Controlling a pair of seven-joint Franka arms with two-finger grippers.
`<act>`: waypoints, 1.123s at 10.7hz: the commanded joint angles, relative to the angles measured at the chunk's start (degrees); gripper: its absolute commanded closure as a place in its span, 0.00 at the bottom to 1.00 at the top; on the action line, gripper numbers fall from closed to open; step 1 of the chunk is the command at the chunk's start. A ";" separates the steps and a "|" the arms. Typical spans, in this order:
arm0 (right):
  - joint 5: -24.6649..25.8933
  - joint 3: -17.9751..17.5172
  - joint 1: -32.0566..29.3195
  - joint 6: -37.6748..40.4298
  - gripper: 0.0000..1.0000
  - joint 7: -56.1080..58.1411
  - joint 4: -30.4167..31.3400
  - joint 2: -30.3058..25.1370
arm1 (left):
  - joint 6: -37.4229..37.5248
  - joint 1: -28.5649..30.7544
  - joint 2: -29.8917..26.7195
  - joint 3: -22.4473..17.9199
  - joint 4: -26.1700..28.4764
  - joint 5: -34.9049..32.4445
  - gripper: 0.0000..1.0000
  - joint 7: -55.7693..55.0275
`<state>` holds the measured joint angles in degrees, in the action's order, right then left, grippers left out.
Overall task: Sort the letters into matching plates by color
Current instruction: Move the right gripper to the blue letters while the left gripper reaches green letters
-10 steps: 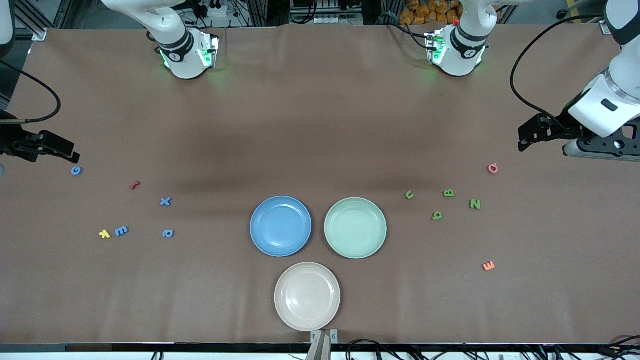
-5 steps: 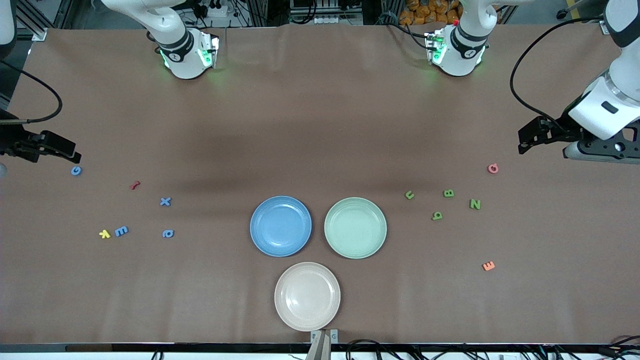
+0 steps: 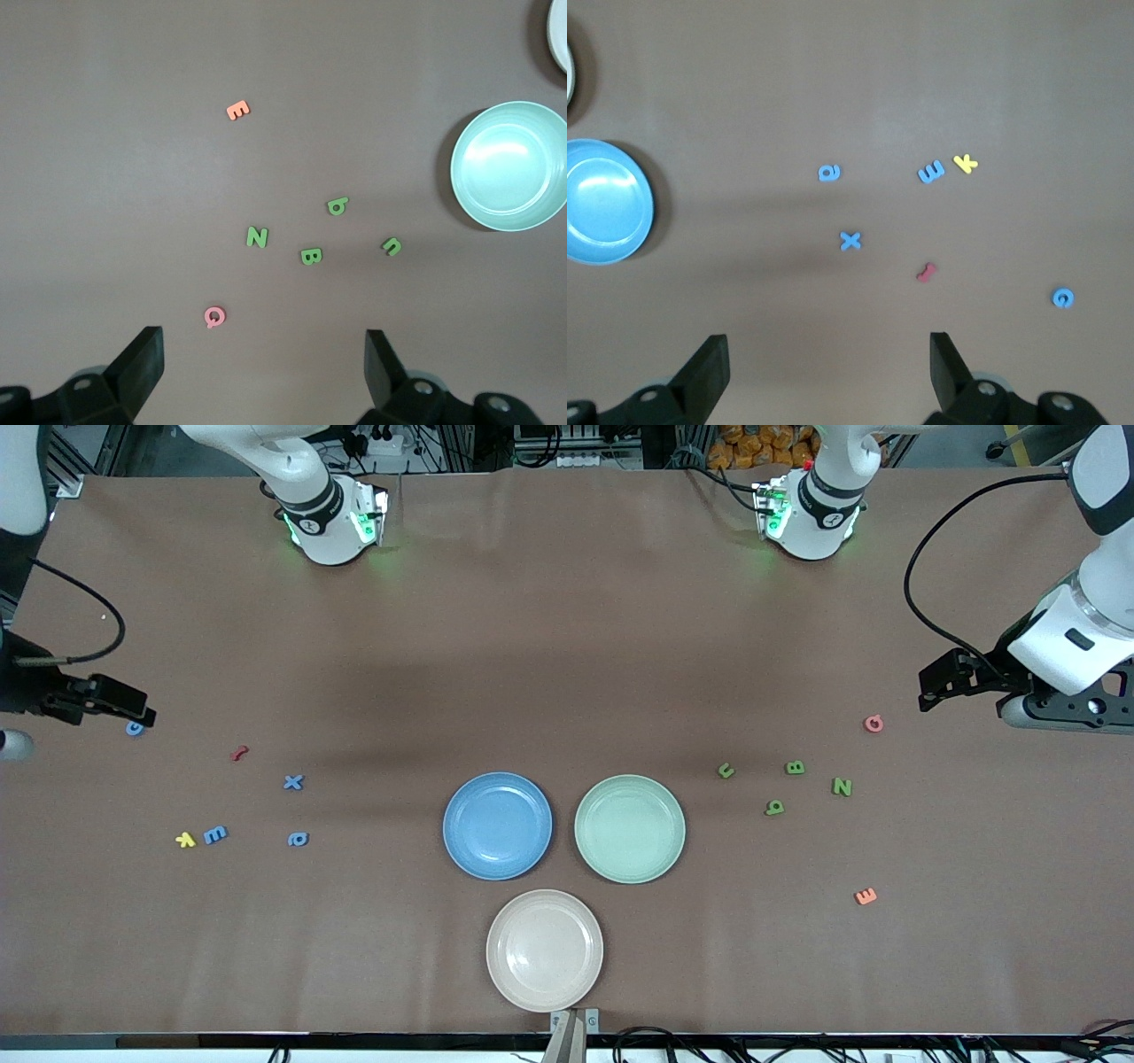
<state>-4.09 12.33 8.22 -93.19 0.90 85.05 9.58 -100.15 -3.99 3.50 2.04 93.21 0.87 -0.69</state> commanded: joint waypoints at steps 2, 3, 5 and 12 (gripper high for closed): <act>-1.10 -0.38 -0.22 -14.96 0.00 -0.11 12.21 -0.26 | -2.31 -0.40 4.66 -0.01 0.21 0.36 0.00 -6.67; -1.18 -0.38 -0.31 -18.48 0.00 -0.20 15.29 -0.17 | -4.07 -0.06 5.02 0.07 1.26 0.28 0.00 -7.83; -1.54 -0.38 -0.31 -25.25 0.00 -0.37 21.44 0.09 | -7.58 0.12 5.11 0.16 4.07 0.27 0.00 -8.01; -1.62 -2.49 -0.13 -38.97 0.00 -0.81 29.03 9.04 | -14.72 -3.48 12.57 1.21 6.02 -6.13 0.00 -13.81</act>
<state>-4.79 11.07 8.28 -128.48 0.59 113.90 15.52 -113.33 -5.79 13.50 2.49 99.61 -1.51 -12.63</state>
